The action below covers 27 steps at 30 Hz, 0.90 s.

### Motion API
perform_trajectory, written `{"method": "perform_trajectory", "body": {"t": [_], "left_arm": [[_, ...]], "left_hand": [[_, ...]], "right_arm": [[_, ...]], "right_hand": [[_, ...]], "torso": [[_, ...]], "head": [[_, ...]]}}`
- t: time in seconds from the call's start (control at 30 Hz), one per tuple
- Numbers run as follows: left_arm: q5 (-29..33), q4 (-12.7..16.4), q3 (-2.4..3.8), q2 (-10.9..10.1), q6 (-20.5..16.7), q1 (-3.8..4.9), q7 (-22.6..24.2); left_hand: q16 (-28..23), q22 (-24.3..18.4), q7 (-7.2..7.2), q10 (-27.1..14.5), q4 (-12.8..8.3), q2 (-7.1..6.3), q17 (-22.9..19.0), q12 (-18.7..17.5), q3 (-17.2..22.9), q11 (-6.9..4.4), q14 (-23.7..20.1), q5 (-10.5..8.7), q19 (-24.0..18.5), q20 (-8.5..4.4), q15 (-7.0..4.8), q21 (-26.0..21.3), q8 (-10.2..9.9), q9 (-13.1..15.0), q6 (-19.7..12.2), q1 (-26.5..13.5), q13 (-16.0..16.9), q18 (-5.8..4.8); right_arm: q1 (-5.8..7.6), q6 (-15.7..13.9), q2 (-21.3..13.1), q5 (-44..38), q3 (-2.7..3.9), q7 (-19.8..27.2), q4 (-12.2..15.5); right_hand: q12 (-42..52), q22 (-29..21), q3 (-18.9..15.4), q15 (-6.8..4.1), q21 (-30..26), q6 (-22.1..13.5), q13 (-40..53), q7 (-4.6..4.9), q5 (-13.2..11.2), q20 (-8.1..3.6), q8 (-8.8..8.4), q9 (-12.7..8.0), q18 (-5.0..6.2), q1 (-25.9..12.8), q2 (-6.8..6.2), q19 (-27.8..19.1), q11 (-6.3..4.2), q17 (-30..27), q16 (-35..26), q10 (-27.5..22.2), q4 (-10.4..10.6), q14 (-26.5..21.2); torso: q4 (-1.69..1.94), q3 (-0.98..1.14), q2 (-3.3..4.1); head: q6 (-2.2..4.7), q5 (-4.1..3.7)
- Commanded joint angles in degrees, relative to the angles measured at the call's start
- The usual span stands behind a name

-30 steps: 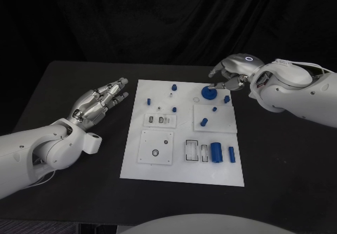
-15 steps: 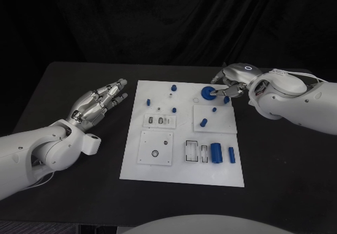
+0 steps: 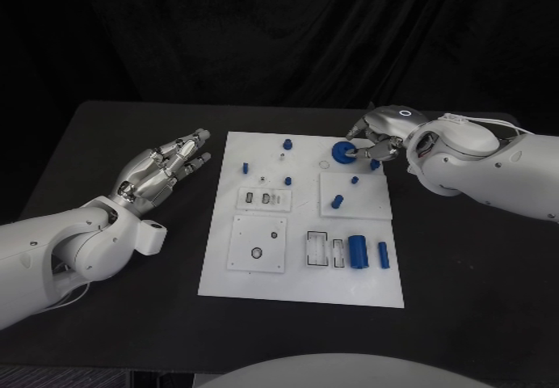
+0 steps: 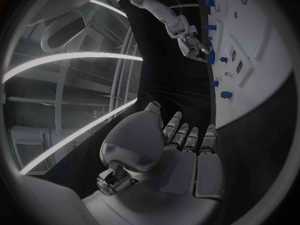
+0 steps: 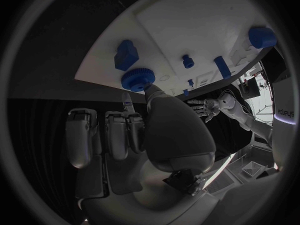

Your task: Assemble the parts on the task board

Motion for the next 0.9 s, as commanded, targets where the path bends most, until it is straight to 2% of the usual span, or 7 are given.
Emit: {"method": "perform_trajectory", "body": {"t": [0.03,0.37,0.53,0.7,0.9], "left_arm": [[0.00,-0.02,0.04,0.11,0.82,0.05,13.77],[0.00,-0.22,0.04,0.24,0.93,0.03,13.72],[0.00,-0.32,0.04,0.32,1.02,0.02,13.67],[0.00,-0.44,0.04,0.33,1.09,0.01,13.59],[0.00,-0.57,0.04,0.37,1.26,0.00,13.46]], "left_hand": [[0.01,0.03,0.20,-0.10,-0.06,0.01,0.01,0.02,0.36,0.09,0.05,0.44,0.11,0.41,0.51,0.20,0.26,0.04,-0.27,0.85,0.03,0.24],[0.02,0.04,0.20,-0.11,-0.09,0.00,0.01,0.02,0.38,0.10,0.07,0.48,0.12,0.42,0.53,0.21,0.25,0.04,-0.31,0.89,0.03,0.24],[0.03,0.06,0.19,-0.10,-0.16,0.01,0.02,0.02,0.47,0.10,0.09,0.63,0.16,0.47,0.59,0.25,0.24,0.03,-0.35,1.02,0.03,0.24],[0.04,0.07,0.18,-0.12,-0.20,0.04,0.03,0.02,0.56,0.10,0.12,0.72,0.19,0.51,0.69,0.28,0.23,0.04,-0.35,1.11,0.03,0.24],[0.05,0.09,0.16,-0.10,-0.24,0.07,0.04,0.03,0.68,0.11,0.15,0.83,0.25,0.60,0.82,0.34,0.23,0.03,-0.38,1.23,0.04,0.23]], "right_arm": [[-0.33,2.35,0.24,-0.10,0.00,-1.33,-0.29],[-0.87,4.25,0.76,-0.10,0.01,-1.22,-0.82],[-1.01,3.98,0.83,-0.10,0.01,-0.65,-0.83],[-1.05,3.34,0.79,-0.10,0.01,-0.04,-0.81],[-1.06,3.71,1.00,-0.10,0.02,-0.27,-0.89]], "right_hand": [[0.14,11.59,0.05,0.23,-0.36,0.04,15.07,-0.18,0.18,0.31,0.08,-0.04,-0.92,0.62,-0.07,2.97,0.09,15.07,0.13,5.97,-0.37,6.04],[0.14,11.51,0.09,0.13,-0.53,1.89,15.07,-0.23,-0.28,0.18,0.78,0.49,-0.87,0.95,-0.22,2.84,0.01,15.07,0.13,5.97,-0.98,6.04],[0.14,11.53,0.09,0.07,-0.54,1.42,15.07,-0.43,-0.63,0.14,0.39,0.47,-0.87,1.35,-0.53,2.84,-0.10,15.07,0.13,5.97,-1.44,6.04],[0.14,11.60,0.26,-0.21,-0.53,0.22,15.07,-0.85,0.79,-0.07,-0.16,0.39,-0.88,1.73,-0.65,2.87,-0.44,15.07,0.13,5.97,-1.92,6.04],[0.14,11.60,0.12,-0.37,-0.57,-0.93,15.07,-1.05,0.69,-0.23,-0.33,0.23,-0.87,1.61,-0.98,2.85,-0.63,15.07,0.13,5.97,-2.03,6.04]], "torso": [[0.03,-0.06,-0.05],[0.10,-0.04,-0.01],[0.06,-0.01,0.00],[0.02,0.00,-0.03],[0.01,0.04,-0.01]], "head": [[-0.22,0.03],[-0.22,-0.12],[-0.19,-0.06],[-0.07,-0.07],[-0.02,-0.01]]}}
